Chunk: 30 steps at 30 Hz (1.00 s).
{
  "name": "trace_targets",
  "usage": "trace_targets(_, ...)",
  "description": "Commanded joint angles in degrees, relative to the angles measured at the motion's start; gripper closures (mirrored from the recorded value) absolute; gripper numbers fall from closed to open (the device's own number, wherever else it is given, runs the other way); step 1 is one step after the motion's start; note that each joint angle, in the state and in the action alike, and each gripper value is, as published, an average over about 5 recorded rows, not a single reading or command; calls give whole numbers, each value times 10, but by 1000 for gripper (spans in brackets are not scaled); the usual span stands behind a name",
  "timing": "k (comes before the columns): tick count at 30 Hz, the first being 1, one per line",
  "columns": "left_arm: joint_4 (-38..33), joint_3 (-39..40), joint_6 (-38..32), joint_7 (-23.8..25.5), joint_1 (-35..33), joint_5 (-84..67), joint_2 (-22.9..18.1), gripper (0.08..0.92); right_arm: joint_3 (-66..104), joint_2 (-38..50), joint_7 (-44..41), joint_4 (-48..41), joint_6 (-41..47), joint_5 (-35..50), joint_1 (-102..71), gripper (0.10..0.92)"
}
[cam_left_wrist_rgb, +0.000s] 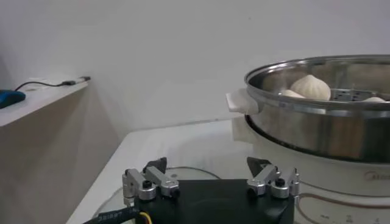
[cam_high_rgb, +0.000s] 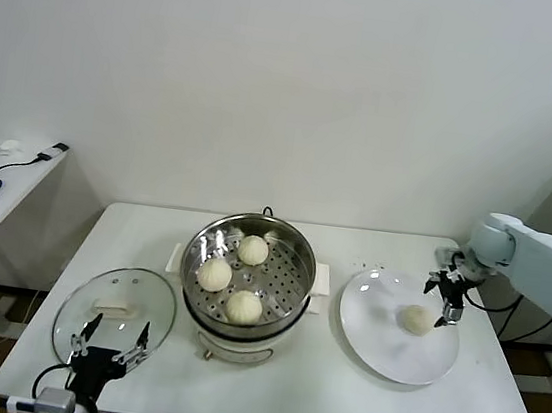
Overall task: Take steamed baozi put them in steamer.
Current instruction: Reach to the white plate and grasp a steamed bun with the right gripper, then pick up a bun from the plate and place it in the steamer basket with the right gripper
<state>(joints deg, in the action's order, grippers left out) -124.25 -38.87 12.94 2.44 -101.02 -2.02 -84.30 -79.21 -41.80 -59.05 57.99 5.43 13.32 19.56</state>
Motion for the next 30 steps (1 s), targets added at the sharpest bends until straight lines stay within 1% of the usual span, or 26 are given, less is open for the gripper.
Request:
trace_targets(1,1,0,-1,0,-1,-1,1,177,62,-21,23,-40,19,-26,-81,203)
trace_targets(13,4,-1,-2,0,1,-2,6,177,70,-32,26,-43,22,-27,-84,211)
trace_targets(18,3,1,-1,0,0,-2,6,177,54,-25,19,-28,26,-25,-59,301)
trace_targets(21,1,2,-1,0,-1,-1,6,177,39,-21,17,-13,30,-14,-29,338)
trace_targets(25,-3,4,-1,0,-1,-1,6,177,1,-16,16,19,37,33,40,346)
trace_targets(28,-8,6,0,0,-1,0,5,177,-70,-16,11,65,44,103,143,346)
trace_targets(30,-12,7,1,0,-2,0,5,177,-138,-24,7,103,49,165,232,347)
